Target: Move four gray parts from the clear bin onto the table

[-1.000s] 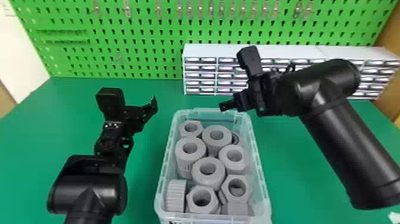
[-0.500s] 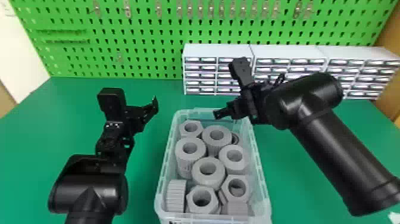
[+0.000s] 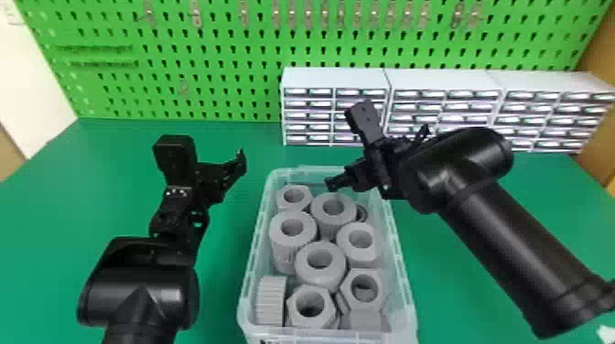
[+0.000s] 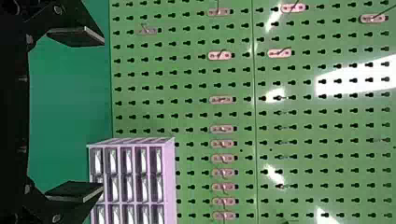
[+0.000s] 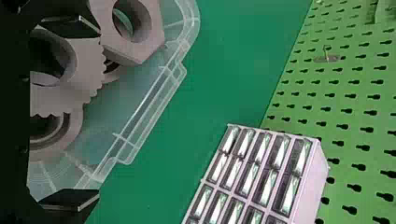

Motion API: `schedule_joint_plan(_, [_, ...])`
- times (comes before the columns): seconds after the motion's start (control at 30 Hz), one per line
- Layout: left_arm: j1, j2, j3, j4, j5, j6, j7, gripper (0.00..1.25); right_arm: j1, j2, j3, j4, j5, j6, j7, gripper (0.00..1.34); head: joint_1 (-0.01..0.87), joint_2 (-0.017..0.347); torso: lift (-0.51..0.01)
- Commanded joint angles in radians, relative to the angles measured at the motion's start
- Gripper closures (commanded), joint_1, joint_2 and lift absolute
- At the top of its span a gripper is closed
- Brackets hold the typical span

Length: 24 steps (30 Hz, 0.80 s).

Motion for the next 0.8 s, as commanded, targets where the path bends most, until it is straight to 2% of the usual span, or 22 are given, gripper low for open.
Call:
schedule_joint_plan(0.0, [-0.003, -0.004, -0.004, 0.003, 0.001, 0.000, 0.000, 0.18, -0.002, 0.003, 0.018, 0.043, 0.005, -0.051, 0.000, 0.09, 0.693, 0.072, -0.052])
schedule_joint_plan(0.23, [-0.008, -0.004, -0.014, 0.011, 0.003, 0.000, 0.000, 0.18, -0.011, 0.006, 0.049, 0.103, 0.014, -0.111, 0.002, 0.09, 0.693, 0.072, -0.052])
schedule_joint_plan(0.77, [-0.018, -0.004, -0.025, 0.022, 0.006, 0.000, 0.000, 0.18, -0.024, 0.010, 0.072, 0.184, 0.015, -0.160, 0.002, 0.12, 0.693, 0.072, -0.052])
